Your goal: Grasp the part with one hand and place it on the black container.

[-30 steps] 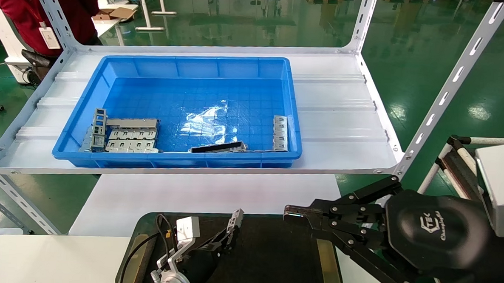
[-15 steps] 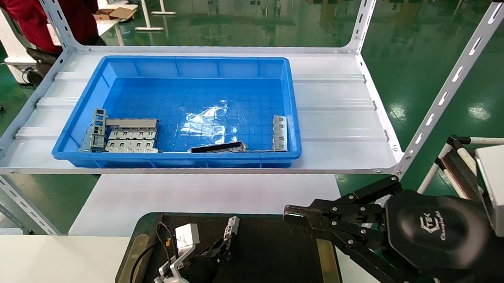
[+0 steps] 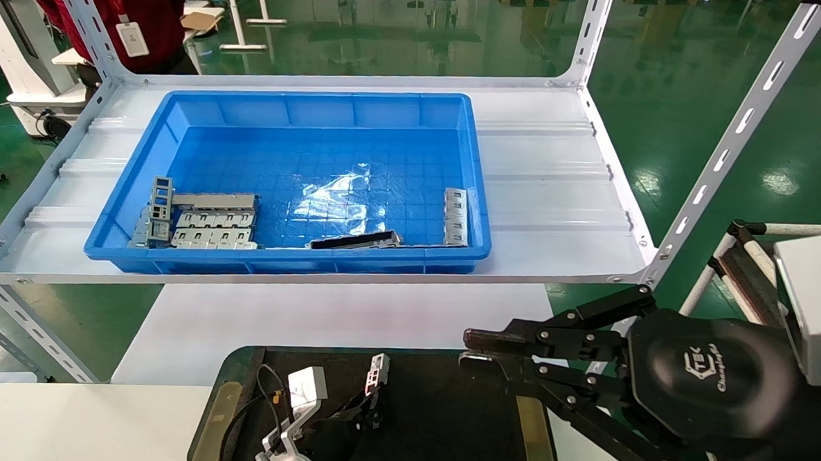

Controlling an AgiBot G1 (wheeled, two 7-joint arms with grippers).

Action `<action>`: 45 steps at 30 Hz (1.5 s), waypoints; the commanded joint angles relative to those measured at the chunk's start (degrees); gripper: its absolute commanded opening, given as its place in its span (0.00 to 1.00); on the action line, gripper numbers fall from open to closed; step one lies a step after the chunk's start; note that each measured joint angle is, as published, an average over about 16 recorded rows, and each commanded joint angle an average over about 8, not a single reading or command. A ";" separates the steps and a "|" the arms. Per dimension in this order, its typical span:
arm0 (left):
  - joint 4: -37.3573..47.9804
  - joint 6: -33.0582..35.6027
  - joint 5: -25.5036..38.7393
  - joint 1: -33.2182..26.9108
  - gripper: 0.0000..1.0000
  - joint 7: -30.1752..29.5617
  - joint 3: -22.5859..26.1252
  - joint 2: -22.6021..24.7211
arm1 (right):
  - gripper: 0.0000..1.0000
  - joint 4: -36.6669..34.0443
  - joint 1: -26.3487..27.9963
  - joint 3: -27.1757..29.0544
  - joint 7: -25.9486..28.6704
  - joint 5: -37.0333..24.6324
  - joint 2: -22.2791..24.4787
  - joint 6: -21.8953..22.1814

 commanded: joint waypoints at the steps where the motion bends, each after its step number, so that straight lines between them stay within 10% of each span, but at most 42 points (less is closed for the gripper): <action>1: 0.09 -0.32 -0.35 -0.19 1.00 -0.29 0.66 -0.04 | 1.00 0.00 0.00 0.00 0.00 0.00 0.00 0.00; 23: -3.66 0.63 -0.08 -0.81 1.00 -1.46 3.82 -2.76 | 1.00 0.00 0.01 -0.02 -0.01 0.01 0.01 0.01; 45: -25.05 23.19 0.32 5.41 1.00 5.84 -4.25 -25.73 | 1.00 0.00 0.01 -0.04 -0.02 0.03 0.02 0.02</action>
